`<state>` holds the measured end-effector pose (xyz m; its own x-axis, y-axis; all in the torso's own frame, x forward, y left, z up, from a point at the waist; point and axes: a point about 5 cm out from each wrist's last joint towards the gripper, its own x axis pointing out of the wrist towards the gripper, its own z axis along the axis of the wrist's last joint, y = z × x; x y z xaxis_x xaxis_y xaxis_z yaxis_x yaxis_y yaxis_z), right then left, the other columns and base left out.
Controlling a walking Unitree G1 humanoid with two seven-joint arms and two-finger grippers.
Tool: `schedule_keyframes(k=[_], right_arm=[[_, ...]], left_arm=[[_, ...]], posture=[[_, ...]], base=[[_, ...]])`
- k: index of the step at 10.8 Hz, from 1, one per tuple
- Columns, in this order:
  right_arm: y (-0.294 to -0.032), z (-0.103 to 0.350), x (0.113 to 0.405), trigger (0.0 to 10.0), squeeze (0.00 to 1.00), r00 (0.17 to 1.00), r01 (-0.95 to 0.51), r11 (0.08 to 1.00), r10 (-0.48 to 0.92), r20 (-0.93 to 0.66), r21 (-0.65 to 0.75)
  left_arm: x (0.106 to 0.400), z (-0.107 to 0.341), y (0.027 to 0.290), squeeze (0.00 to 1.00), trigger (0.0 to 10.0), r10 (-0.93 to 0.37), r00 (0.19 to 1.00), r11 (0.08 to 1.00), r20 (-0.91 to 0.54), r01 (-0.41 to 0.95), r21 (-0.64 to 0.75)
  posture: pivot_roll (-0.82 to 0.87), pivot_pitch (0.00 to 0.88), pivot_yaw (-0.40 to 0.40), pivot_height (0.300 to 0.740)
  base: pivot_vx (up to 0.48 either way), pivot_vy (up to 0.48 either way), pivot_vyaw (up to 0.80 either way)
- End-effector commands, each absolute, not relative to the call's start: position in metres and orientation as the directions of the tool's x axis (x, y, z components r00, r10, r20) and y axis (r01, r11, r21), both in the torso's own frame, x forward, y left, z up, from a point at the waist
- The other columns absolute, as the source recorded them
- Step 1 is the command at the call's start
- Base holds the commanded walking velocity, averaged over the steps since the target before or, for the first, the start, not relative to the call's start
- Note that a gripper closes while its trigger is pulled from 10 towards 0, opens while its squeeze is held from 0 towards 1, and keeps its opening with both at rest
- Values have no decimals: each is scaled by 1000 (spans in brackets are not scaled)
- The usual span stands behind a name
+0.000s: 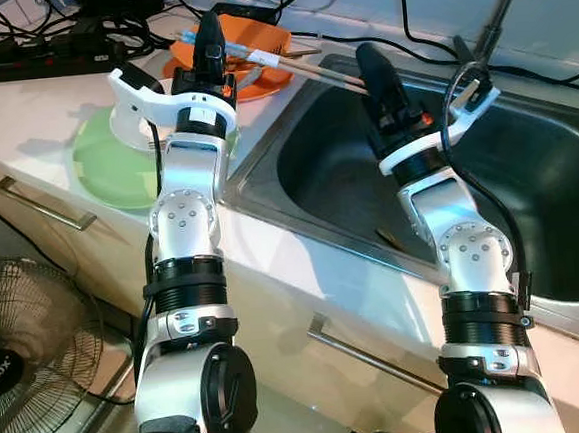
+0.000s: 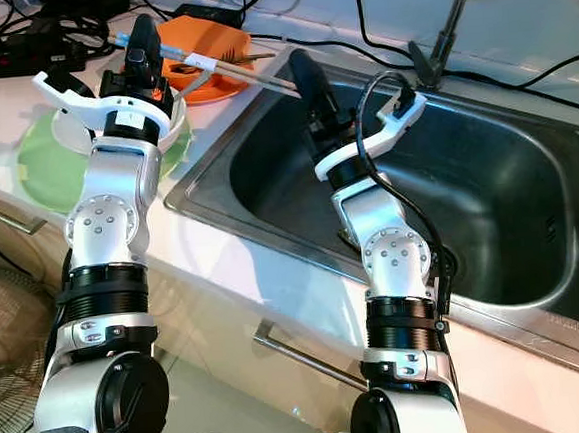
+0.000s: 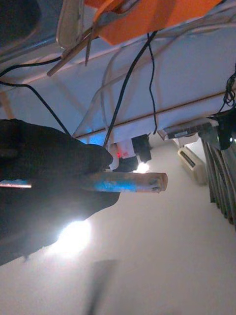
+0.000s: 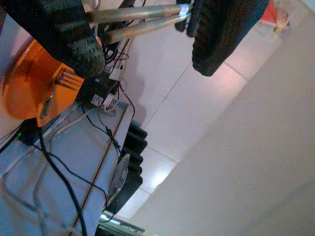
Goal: Kitchen organization
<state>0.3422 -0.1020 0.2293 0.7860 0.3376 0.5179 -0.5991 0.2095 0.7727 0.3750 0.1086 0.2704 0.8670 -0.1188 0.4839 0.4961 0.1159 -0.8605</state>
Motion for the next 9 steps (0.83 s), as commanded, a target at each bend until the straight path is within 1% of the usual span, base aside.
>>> schedule_keyframes(k=[1,2,3,6,9], right_arm=[[-90,228,336,10000,0,768,-613,137,335,546,778],[-90,229,335,8353,0,767,-614,136,335,547,778],[-90,230,335,0,0,762,-620,129,332,555,774],[-90,232,332,0,0,743,-641,103,334,580,761],[-90,232,331,0,0,736,-645,92,340,585,759]], left_arm=[[369,271,64,0,10000,-194,851,-11,488,496,-868],[369,271,63,0,10000,-198,851,-14,487,494,-869],[370,270,63,0,10000,-200,852,-16,483,490,-871],[371,269,60,0,10000,-207,853,-21,478,485,-874],[371,269,60,0,10000,-201,854,-52,479,479,-876]], posture=[[50,91,-21,740],[49,92,-22,740],[50,93,-22,740],[49,93,-20,740],[48,94,-21,740]], base=[[0,0,0],[0,0,0],[0,0,0],[0,0,0],[0,0,0]])
